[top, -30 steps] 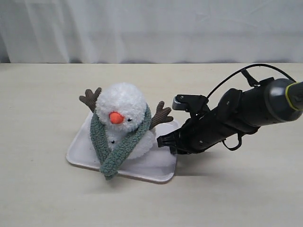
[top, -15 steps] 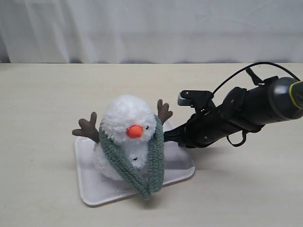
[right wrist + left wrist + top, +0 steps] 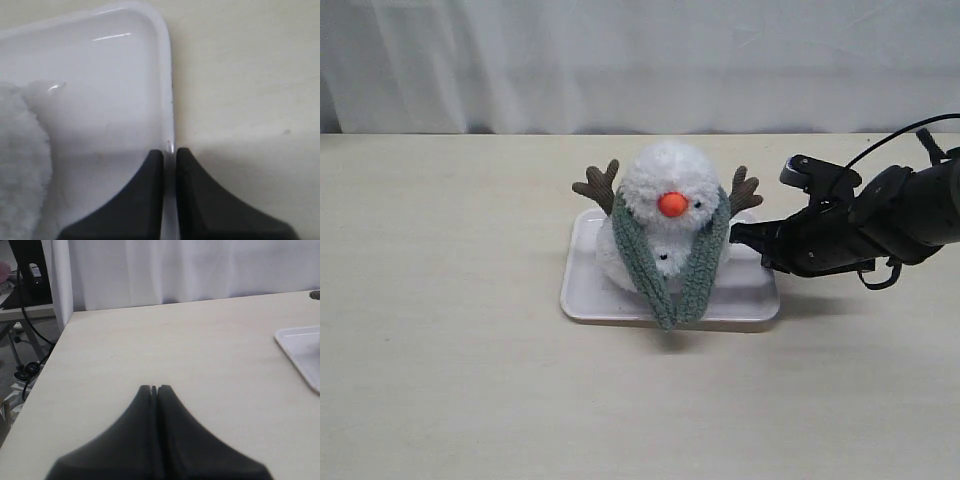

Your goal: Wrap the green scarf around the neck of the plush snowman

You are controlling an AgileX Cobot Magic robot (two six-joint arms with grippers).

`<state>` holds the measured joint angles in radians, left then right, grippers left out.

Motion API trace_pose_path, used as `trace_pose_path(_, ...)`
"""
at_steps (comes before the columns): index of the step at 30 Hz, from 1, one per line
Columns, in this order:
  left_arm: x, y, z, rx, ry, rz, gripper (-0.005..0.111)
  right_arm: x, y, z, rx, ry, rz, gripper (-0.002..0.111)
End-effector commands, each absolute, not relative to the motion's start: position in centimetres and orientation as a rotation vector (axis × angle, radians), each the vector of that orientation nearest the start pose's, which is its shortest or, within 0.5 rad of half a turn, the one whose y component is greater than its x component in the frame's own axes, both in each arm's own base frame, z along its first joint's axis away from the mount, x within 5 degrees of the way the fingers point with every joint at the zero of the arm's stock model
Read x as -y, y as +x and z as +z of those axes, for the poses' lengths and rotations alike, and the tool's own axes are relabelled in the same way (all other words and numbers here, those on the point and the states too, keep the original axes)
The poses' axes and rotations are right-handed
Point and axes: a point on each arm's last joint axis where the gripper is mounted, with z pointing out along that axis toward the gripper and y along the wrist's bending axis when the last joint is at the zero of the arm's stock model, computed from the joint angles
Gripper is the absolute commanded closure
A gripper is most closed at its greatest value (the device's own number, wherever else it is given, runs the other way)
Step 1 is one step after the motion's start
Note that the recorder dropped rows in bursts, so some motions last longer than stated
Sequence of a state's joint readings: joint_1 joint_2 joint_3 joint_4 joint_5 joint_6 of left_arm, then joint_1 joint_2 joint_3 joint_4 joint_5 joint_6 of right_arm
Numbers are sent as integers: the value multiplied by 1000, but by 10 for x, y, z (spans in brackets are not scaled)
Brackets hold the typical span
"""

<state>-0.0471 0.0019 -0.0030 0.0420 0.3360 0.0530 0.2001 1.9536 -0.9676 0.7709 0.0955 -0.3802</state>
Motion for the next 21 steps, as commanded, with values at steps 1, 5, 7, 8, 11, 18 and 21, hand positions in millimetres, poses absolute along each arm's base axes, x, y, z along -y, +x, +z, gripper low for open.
trace_pose_path(1,2,54,184,-1803,119,36,107,-77,358,118,-2532,236,313,104)
trace_pose_path(5,2,54,184,-1803,119,36,107,-77,358,118,-2541,229,319,104)
trace_pose_path(7,2,54,184,-1803,119,36,107,-78,357,118,-2548,224,323,102)
trace_pose_path(8,2,54,184,-1803,119,36,107,-78,357,118,-2550,217,323,98)
trace_pose_path(11,2,54,184,-1803,119,36,107,-78,357,117,-2554,196,320,80)
trace_pose_path(18,2,54,184,-1803,119,36,107,-78,356,122,-2547,172,320,56)
trace_pose_path(21,2,54,184,-1803,119,36,107,-80,354,135,-2532,122,336,56)
